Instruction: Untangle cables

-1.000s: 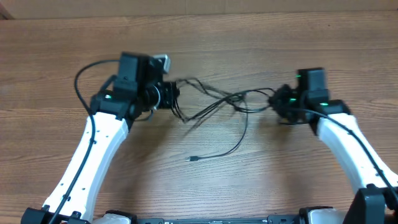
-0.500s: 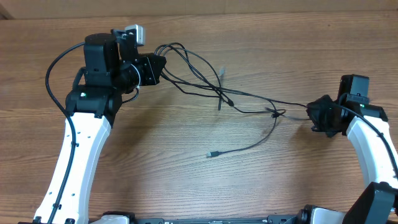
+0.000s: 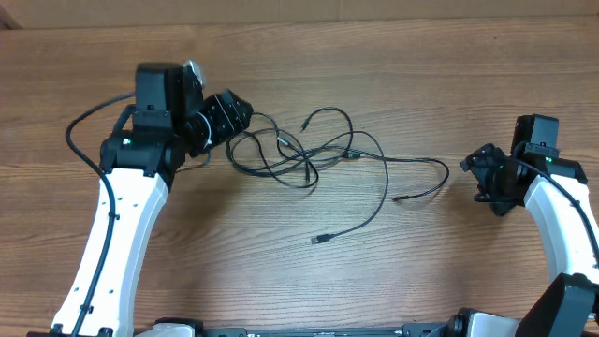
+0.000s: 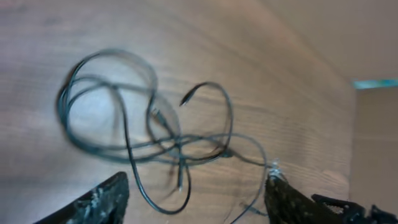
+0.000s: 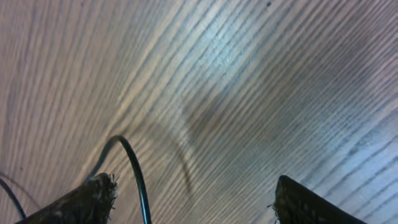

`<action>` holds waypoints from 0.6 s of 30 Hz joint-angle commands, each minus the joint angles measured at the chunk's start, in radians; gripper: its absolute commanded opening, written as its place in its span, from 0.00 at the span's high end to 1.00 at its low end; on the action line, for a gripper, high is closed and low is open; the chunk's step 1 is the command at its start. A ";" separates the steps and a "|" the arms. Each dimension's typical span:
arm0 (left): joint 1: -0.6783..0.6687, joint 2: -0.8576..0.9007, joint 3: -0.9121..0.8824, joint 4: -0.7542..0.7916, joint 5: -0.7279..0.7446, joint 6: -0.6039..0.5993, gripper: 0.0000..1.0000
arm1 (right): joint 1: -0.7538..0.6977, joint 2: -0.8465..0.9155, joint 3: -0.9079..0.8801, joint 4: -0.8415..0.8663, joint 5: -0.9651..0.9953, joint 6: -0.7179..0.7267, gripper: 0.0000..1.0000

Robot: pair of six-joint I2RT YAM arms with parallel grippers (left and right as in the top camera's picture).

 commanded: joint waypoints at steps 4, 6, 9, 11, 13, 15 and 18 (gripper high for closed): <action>-0.064 0.088 0.013 -0.050 -0.036 -0.013 0.22 | 0.013 -0.010 0.007 -0.020 0.004 -0.004 0.14; -0.094 0.119 0.013 -0.055 -0.032 -0.027 0.28 | 0.023 -0.010 0.006 -0.027 0.004 -0.004 0.14; -0.146 0.172 0.013 -0.079 -0.034 -0.043 0.37 | 0.037 -0.010 0.006 -0.042 0.005 -0.004 0.13; -0.176 0.211 0.013 -0.105 -0.042 -0.046 0.44 | 0.045 -0.010 0.006 -0.051 0.004 -0.004 0.11; -0.196 0.247 0.013 -0.138 -0.062 -0.086 0.43 | 0.052 -0.010 0.006 -0.060 0.005 -0.004 0.09; -0.212 0.286 0.013 -0.172 -0.097 -0.139 0.43 | 0.057 -0.010 0.006 -0.064 0.004 -0.004 0.09; -0.224 0.346 0.013 -0.187 -0.142 -0.176 0.43 | 0.058 -0.010 0.006 -0.064 0.004 -0.004 0.08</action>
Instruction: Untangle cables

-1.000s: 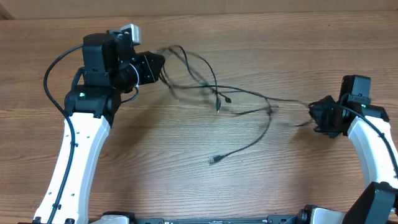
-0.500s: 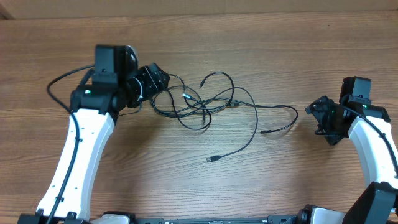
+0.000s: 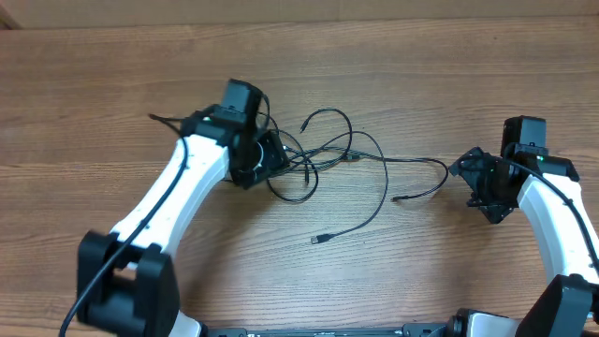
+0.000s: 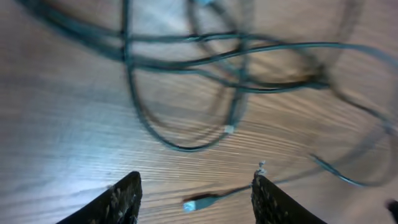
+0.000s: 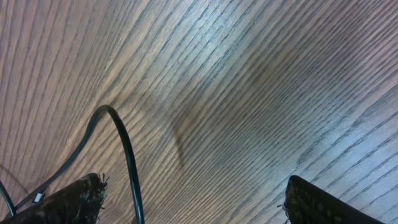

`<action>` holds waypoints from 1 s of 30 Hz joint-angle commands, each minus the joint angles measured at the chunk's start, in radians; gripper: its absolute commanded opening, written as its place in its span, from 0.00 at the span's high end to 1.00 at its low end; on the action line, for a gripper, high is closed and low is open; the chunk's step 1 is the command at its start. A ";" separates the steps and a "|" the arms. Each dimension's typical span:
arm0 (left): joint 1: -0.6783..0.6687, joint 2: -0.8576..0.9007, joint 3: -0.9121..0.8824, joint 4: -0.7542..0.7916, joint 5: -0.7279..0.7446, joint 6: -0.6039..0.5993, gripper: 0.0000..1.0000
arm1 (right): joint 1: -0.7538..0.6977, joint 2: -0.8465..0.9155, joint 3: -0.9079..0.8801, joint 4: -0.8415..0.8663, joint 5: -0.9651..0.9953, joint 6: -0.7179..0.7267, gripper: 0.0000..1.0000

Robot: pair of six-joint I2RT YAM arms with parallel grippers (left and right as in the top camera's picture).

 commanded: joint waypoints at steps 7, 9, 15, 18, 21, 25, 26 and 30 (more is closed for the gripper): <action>-0.011 0.174 0.012 0.003 -0.151 -0.108 0.45 | 0.006 -0.010 0.006 0.000 0.006 -0.005 0.08; -0.011 0.207 0.012 0.017 -0.178 -0.109 0.45 | 0.006 -0.010 0.006 0.000 0.006 -0.005 0.07; -0.028 0.305 0.012 0.059 -0.124 -0.123 0.57 | 0.006 -0.010 0.006 -0.006 0.006 -0.005 0.07; -0.048 0.337 0.012 0.063 -0.107 -0.154 0.74 | 0.006 -0.010 0.006 -0.007 0.006 -0.005 0.06; -0.068 0.341 0.013 0.074 -0.109 -0.158 0.96 | 0.006 -0.010 0.006 -0.006 0.006 -0.005 0.05; -0.063 0.303 0.053 0.039 -0.111 -0.105 0.96 | 0.006 -0.010 0.006 -0.008 0.007 -0.005 0.01; -0.059 0.283 0.072 0.020 -0.113 -0.085 0.96 | 0.006 -0.010 0.006 -0.008 0.014 -0.011 0.00; -0.051 0.156 0.188 -0.067 -0.166 0.046 0.96 | 0.006 -0.012 0.008 -0.003 0.043 -0.023 0.00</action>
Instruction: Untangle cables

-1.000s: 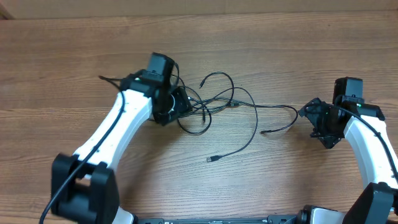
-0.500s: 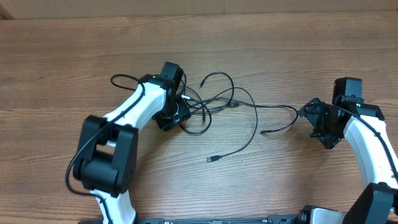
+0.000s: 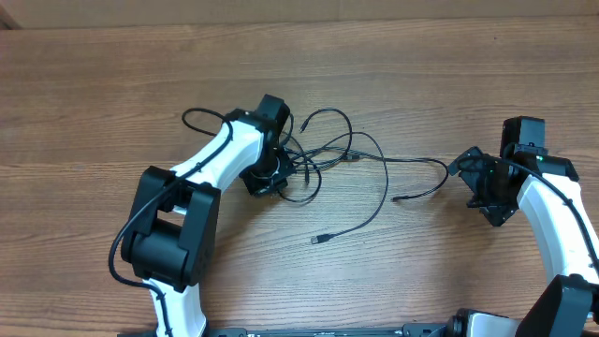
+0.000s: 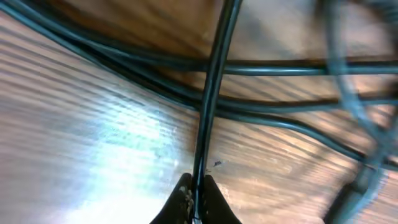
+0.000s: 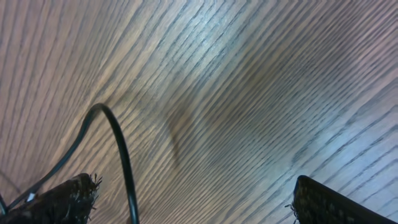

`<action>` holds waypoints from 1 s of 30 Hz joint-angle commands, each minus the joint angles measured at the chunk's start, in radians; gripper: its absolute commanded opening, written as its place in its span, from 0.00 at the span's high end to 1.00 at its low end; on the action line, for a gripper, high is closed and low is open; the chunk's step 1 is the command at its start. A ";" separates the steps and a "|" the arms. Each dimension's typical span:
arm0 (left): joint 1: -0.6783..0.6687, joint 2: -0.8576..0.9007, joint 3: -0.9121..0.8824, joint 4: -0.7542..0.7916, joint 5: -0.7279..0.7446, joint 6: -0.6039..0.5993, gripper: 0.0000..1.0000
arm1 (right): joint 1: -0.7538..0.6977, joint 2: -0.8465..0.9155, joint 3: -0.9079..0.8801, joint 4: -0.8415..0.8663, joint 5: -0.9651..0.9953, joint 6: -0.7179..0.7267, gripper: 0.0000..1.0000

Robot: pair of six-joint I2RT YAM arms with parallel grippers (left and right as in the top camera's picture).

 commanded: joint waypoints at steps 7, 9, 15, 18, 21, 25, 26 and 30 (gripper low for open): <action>0.004 -0.341 0.319 -0.068 -0.049 0.406 0.96 | 0.004 -0.075 0.093 -0.015 -0.077 -0.058 0.00; 0.004 -0.378 0.352 -0.064 -0.045 0.427 0.96 | 0.005 -0.103 0.113 -0.001 -0.194 -0.119 0.00; 0.004 -0.473 0.429 -0.027 -0.037 0.509 0.96 | 0.006 -0.139 0.113 0.071 -0.639 -0.320 0.00; 0.004 -0.501 0.431 -0.014 -0.019 0.540 0.96 | 0.018 -0.139 0.112 0.064 -0.780 -0.434 0.00; 0.004 -0.510 0.431 -0.010 0.060 0.588 0.96 | 0.066 -0.139 0.112 0.090 -0.921 -0.527 0.00; 0.004 -0.510 0.431 0.020 0.195 0.644 0.96 | 0.193 -0.132 0.111 0.190 -0.813 -0.530 0.00; 0.003 -0.510 0.431 0.032 0.230 0.644 0.96 | 0.232 -0.125 0.110 0.225 -0.766 -0.528 0.00; -0.014 -0.511 0.431 0.056 0.293 0.666 0.96 | 0.354 -0.093 0.106 0.375 -0.564 -0.401 0.00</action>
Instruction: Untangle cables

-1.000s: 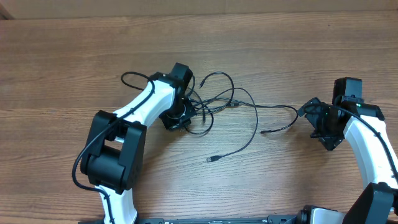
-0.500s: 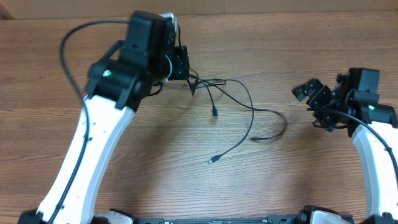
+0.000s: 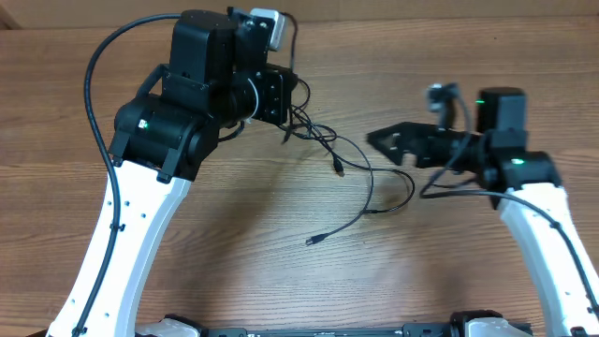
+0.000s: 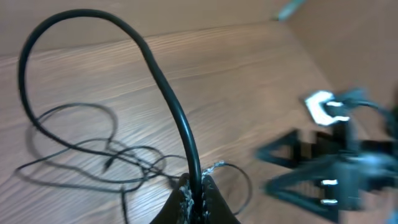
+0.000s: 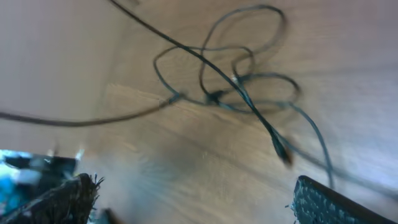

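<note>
A black cable [image 4: 155, 68] rises in an arc from my left gripper [image 4: 194, 185], which is shut on it high above the table. From that gripper [image 3: 285, 96] the strand hangs down into the tangle of thin black cables [image 3: 314, 133]. One plug [image 3: 339, 171] dangles free and another plug [image 3: 314, 241] lies on the wood. My right gripper [image 3: 388, 148] is raised to the right of the tangle, pointing left at it. It is open [image 5: 196, 196], with nothing between its fingers [image 5: 323, 199]; the tangle [image 5: 236, 81] shows ahead of it.
The wooden table [image 3: 468, 56] carries only the cables. A loose loop [image 3: 402, 192] of cable runs under my right arm [image 3: 533, 201]. My left arm [image 3: 140, 187] covers the left part of the overhead view.
My left gripper, then shut on a strand low on the table, is now high up with the strand, and the tangle has shifted. My right gripper has risen and turned toward the tangle, still open.
My left gripper first stood open to the left of the tangle, then open over it, then shut on one strand at table level. Meanwhile the right gripper stayed open beside the cable's right loop. Now the left holds the strand high and the right faces the tangle.
</note>
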`<action>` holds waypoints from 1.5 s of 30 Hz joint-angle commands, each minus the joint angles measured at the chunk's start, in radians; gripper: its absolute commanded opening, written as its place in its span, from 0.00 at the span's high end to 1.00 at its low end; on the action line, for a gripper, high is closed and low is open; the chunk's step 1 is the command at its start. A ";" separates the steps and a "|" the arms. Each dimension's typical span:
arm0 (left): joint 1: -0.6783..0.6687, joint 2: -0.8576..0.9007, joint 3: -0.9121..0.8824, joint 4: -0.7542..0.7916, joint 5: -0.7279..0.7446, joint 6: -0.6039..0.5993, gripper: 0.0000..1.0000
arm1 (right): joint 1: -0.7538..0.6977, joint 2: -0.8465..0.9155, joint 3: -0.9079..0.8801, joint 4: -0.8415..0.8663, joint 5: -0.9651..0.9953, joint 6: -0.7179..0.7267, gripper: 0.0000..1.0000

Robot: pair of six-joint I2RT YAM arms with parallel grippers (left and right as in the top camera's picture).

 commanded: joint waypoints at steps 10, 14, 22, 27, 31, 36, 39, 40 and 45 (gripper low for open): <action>-0.020 -0.100 0.022 0.057 0.235 0.097 0.96 | 0.222 0.210 0.003 0.429 0.328 0.189 0.00; -0.020 -0.146 0.022 0.083 0.235 0.116 0.96 | 0.276 0.295 0.003 0.546 0.271 0.159 0.00; -0.020 -0.193 0.022 0.109 0.237 0.140 0.96 | 0.381 0.419 0.003 0.772 0.388 0.027 0.02; -0.019 -0.212 0.022 0.066 0.212 0.140 0.96 | 0.384 0.460 0.003 0.822 0.537 0.027 0.62; -0.018 -0.217 0.022 -0.042 -0.018 0.138 0.96 | 0.374 0.417 0.024 0.831 0.515 0.031 0.96; -0.018 -0.206 0.021 -0.187 -0.312 0.037 0.96 | 0.326 0.256 0.070 0.733 0.509 0.000 0.96; -0.018 -0.206 0.021 -0.236 -0.432 -0.023 0.96 | 0.264 0.154 0.092 0.660 0.508 -0.018 0.96; -0.018 -0.206 0.021 -0.250 -0.457 -0.037 0.96 | 0.242 0.121 0.097 0.642 0.498 -0.018 0.96; -0.018 -0.188 0.017 -0.293 -0.447 -0.063 0.95 | 0.137 -0.047 0.105 0.604 0.269 0.004 0.96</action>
